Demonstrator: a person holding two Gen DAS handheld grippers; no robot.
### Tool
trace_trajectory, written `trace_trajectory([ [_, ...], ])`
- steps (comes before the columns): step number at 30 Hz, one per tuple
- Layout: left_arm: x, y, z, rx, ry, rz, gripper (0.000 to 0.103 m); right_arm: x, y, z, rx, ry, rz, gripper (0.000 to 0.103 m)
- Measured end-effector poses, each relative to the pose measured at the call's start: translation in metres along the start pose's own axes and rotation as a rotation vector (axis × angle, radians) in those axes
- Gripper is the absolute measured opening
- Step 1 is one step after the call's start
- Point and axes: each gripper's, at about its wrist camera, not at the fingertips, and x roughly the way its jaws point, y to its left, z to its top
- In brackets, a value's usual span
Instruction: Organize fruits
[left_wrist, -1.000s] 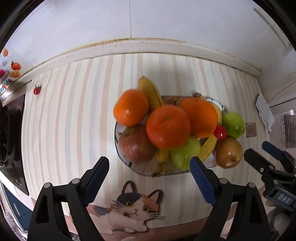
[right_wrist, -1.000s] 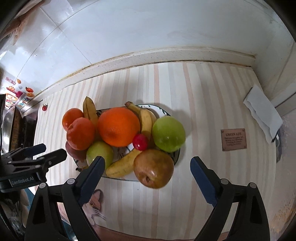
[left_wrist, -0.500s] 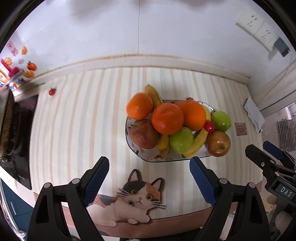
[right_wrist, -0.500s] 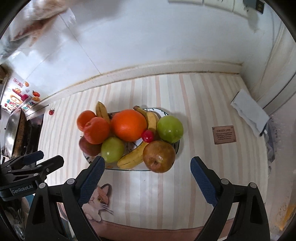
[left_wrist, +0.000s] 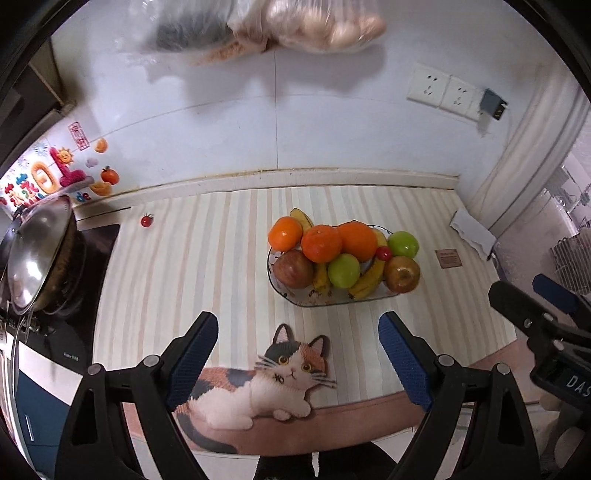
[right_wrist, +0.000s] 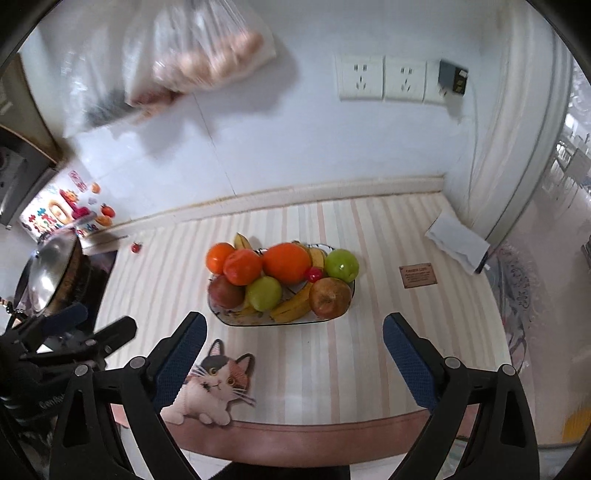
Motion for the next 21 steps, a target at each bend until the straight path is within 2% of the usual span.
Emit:
trace_trajectory([
  [3, -0.02, -0.001, -0.016, -0.01, -0.028, -0.003, 0.089, -0.027, 0.004, -0.014, -0.011, -0.036, -0.006, 0.1],
  [13, -0.093, -0.019, -0.07, -0.044, -0.165, 0.06, 0.089, -0.109, -0.001, -0.064, -0.057, -0.129, 0.018, 0.101],
  [21, -0.135, -0.033, -0.11, -0.069, -0.204, 0.106, 0.089, -0.167, -0.003, -0.096, -0.11, -0.182, 0.063, 0.101],
])
